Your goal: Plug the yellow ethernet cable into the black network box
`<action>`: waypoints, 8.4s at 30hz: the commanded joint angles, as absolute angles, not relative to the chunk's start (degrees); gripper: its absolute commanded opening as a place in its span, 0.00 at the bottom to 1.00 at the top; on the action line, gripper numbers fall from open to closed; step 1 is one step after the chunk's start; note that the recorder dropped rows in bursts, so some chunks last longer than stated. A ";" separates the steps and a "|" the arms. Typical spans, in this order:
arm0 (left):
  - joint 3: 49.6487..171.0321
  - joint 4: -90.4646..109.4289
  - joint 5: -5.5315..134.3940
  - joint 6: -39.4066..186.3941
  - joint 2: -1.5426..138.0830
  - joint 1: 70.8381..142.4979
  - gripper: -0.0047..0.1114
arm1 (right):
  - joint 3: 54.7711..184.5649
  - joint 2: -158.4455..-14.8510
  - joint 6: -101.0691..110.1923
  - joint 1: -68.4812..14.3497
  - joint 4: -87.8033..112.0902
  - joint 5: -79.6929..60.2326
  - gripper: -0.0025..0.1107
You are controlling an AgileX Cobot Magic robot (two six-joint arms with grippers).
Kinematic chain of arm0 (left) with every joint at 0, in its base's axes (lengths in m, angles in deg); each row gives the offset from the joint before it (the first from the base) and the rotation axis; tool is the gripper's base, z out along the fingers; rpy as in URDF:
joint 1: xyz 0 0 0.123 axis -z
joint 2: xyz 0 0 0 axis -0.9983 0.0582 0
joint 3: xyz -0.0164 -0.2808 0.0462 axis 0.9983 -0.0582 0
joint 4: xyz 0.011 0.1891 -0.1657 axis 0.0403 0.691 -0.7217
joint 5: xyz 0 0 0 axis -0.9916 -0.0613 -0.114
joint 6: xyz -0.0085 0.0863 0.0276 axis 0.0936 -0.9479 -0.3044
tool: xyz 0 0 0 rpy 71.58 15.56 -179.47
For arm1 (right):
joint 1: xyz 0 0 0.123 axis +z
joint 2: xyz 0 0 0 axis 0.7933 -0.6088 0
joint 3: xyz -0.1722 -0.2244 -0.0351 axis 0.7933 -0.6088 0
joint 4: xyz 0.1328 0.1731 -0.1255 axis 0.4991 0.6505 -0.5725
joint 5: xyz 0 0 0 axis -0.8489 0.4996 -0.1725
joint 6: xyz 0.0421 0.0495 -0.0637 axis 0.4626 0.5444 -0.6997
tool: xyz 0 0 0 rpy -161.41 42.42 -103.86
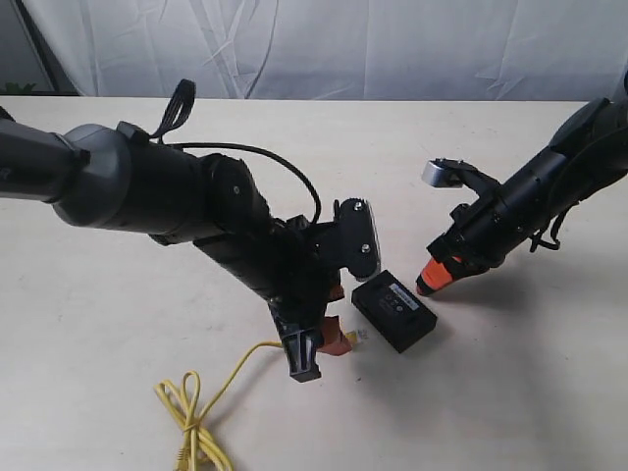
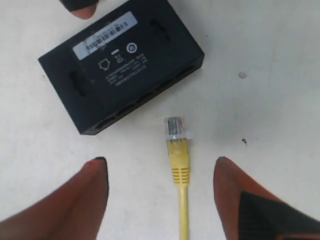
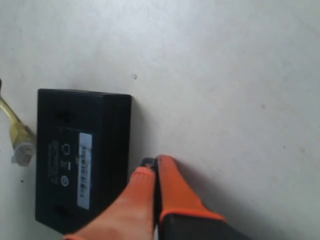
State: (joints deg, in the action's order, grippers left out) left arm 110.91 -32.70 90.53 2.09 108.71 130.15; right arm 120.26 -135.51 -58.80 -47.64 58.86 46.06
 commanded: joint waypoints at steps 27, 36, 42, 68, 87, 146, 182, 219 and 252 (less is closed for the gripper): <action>110.64 -34.13 93.45 1.09 113.81 130.18 0.39 | 120.13 -135.38 -59.39 -47.73 58.93 45.99 0.01; 110.77 -34.69 92.30 3.17 113.70 130.18 0.04 | 120.13 -135.38 -59.39 -47.73 58.93 45.99 0.01; 113.17 -24.15 93.13 24.34 113.70 130.18 0.04 | 120.13 -135.38 -59.50 -47.73 58.93 45.97 0.01; 125.32 -3.12 106.80 56.32 118.09 132.51 0.04 | 120.13 -135.38 -51.13 -45.52 59.26 46.86 0.01; 128.67 -6.10 107.25 56.32 118.17 132.51 0.04 | 120.13 -135.38 -51.13 -45.56 59.14 46.71 0.01; 132.61 -5.08 105.16 53.40 120.80 132.51 0.04 | 120.13 -135.38 -54.69 -45.00 60.44 46.24 0.01; 135.06 -4.28 109.99 48.82 120.16 132.51 0.04 | 120.13 -135.38 -59.68 -45.00 63.02 45.54 0.01; 137.10 -6.41 103.41 52.33 122.02 132.31 0.04 | 120.13 -135.38 -64.33 -45.00 62.57 46.60 0.01; 138.24 -2.46 108.37 56.37 119.72 132.19 0.69 | 120.25 -125.19 -38.00 -45.10 40.50 35.19 0.01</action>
